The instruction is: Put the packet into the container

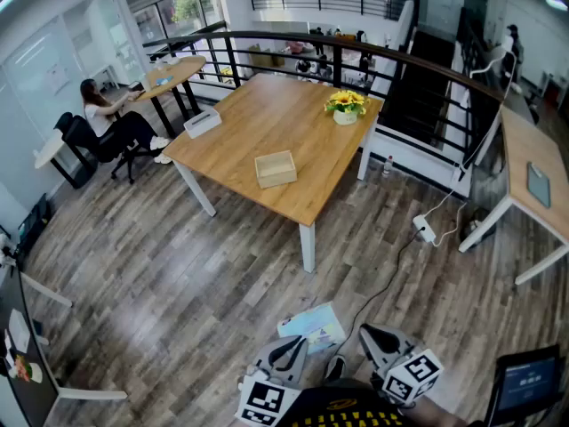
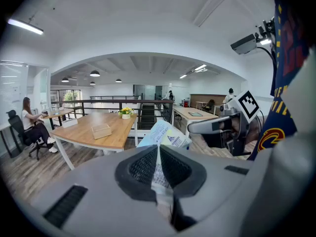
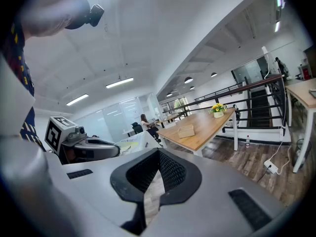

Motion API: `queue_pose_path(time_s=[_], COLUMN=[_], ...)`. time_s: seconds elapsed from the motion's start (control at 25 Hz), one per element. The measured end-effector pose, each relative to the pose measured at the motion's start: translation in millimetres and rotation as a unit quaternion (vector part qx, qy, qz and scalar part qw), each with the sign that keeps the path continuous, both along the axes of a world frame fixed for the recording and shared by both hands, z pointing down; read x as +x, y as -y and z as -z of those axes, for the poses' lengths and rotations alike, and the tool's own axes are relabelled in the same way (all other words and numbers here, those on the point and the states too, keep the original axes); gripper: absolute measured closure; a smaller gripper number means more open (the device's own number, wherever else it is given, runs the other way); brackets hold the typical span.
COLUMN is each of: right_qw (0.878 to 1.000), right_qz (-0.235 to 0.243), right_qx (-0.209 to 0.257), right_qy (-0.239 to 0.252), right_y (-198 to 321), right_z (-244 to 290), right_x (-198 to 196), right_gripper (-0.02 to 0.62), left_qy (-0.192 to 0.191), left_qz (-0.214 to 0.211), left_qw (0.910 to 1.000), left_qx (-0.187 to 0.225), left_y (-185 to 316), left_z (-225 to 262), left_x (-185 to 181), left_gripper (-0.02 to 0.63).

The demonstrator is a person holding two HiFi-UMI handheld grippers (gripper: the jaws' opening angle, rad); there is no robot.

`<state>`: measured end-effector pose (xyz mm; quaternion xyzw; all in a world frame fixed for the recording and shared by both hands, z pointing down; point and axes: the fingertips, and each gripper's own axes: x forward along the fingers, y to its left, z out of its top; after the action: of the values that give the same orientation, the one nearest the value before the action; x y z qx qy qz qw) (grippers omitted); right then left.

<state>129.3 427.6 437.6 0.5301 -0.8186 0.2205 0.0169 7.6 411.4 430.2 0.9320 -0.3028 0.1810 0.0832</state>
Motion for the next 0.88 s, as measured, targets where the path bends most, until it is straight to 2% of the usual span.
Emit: queue_pose_path(time_s=[0.24,0.4,0.52,0.72,0.84,0.88], right_qw=[1.000,0.999,0.999,0.998,0.998,0.997], right_qz=[-0.013,-0.018,-0.018,-0.021,0.012,0.026], right_qx=[-0.013,-0.031,-0.041,-0.035,-0.031,-0.035], right_qy=[-0.015,-0.026,-0.015,0.055,0.060,0.064], right_y=[-55,-91,-114,-130,-131,-130], right_z=[-5,-5,-8,-3,-3,-5], right_x=[-61,-91,-105,-108,-107,-106], right_gripper=[0.584,0.584,0.584,0.583,0.576,0.544], left_qy=[-0.009,-0.007,0.008,0.054,0.065,0.067], left_qz=[-0.007,-0.016,-0.027,-0.033,-0.029,-0.026], left_qw=[0.9999,0.9998,0.9996,0.9976,0.9973,0.9973], left_qx=[0.004,0.007,0.008,0.029,0.022,0.018], left_y=[-49,-78,-102,-131,-143,-145], left_z=[-2,-6,-13,-16,-22,-24], left_x=[-70,-96,-102,-100,-84,-78], left_gripper=[0.595,0.595,0.595,0.595,0.595,0.595])
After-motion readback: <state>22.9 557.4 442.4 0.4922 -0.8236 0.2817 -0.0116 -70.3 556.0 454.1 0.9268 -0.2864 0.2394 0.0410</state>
